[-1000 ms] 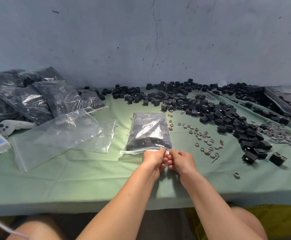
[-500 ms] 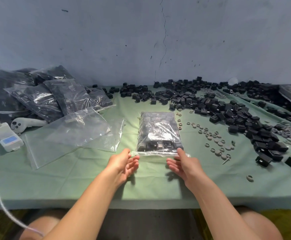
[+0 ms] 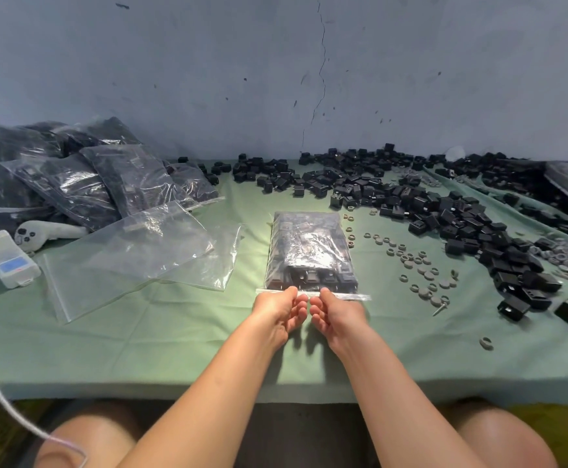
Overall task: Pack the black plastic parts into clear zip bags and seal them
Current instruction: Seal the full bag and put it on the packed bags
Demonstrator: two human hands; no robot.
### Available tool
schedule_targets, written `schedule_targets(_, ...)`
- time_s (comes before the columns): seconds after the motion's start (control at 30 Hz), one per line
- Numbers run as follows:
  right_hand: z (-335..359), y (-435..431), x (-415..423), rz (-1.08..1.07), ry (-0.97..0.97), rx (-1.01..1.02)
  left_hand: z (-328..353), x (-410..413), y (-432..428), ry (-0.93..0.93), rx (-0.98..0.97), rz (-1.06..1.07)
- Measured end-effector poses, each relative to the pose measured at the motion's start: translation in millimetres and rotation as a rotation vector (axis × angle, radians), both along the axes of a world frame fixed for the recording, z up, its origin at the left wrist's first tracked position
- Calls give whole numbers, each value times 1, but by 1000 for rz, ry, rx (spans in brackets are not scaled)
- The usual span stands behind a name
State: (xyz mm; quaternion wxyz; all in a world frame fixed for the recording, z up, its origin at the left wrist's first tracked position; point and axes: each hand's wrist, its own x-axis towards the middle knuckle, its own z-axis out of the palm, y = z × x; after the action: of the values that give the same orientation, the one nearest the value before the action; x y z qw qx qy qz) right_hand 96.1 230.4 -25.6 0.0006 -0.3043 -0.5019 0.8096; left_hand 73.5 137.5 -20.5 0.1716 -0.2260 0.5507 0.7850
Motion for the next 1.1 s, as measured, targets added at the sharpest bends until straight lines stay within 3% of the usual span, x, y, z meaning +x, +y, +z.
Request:
schedule_targets(0.23,-1,-3,-1,11,-6,13,-1,-1,-1,2,17,-70)
schedule_targets(0.43,-1,-5,0,-5,-16,107,8,1,10,-31,-154,-168)
schedule_targets(0.63,4,-6,1,-44,-47,180,11,6,14,8,-177,-33)
schedule_targets(0.87,8,-8,6,-130,-39,107,4,5,-3,56,-156,137)
schedule_targets(1.0,11,-8,19,-128,-41,11,4,-3,-22,124,-271,150)
schedule_targets(1.1,15,-30,24,-38,12,-136,19,-28,-44,244,-582,119)
